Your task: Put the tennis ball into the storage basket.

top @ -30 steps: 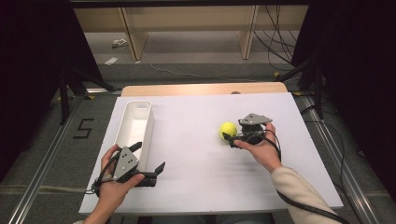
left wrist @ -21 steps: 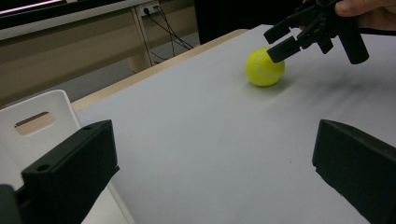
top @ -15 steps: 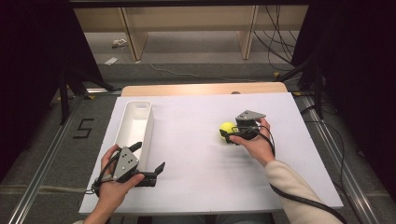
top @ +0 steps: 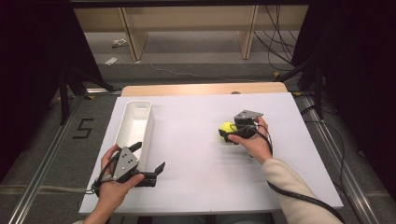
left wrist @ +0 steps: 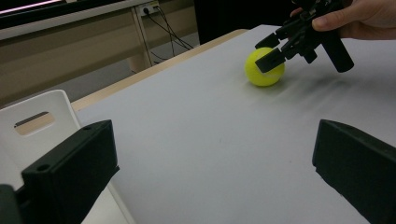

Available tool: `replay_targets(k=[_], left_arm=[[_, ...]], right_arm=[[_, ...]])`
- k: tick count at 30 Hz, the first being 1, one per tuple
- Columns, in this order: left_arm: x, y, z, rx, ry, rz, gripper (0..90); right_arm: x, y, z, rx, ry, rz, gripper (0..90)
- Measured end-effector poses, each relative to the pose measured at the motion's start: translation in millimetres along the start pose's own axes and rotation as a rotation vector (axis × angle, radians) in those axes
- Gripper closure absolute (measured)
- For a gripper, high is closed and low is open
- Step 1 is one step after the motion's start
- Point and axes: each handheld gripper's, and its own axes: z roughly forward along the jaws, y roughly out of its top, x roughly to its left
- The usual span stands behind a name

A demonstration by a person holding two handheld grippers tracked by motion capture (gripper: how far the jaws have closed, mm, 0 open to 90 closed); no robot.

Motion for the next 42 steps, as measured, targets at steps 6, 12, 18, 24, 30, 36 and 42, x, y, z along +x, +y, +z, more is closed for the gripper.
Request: replay_targets(k=[6,12,18,24,30,36,42], left_arm=[[-0.1,-0.1,0.3,0.001,-0.001,0.001,0.0],[-0.1,-0.1,0.1,0.001,-0.001,0.001,0.0],[-0.2,0.1,-0.3,-0.003,-0.001,-0.002,0.0],[-0.2,0.3,-0.3,-0.002,-0.001,-0.001,0.0],[-0.2,0.2,-0.6,-0.004,0.001,-0.004,0.0],[-0.2,0.3,-0.7,-0.005,0.0,-0.004,0.0],[-0.3,0.3,-0.7,-0.005,0.0,-0.004,0.0]], right_arm=[[-0.5,-1.7,4.2,0.021,0.002,0.003,14.8],[-0.7,-3.3,8.2,0.033,0.007,0.006,14.8],[-1.1,-4.6,10.9,0.045,0.005,0.011,15.6],[-0.1,-5.7,12.0,0.058,0.004,0.011,18.1],[0.5,-6.5,12.4,0.064,0.01,0.006,23.2],[1.7,-6.8,12.9,0.067,0.004,0.003,25.7],[1.6,-6.7,12.7,0.067,0.004,0.012,26.2]])
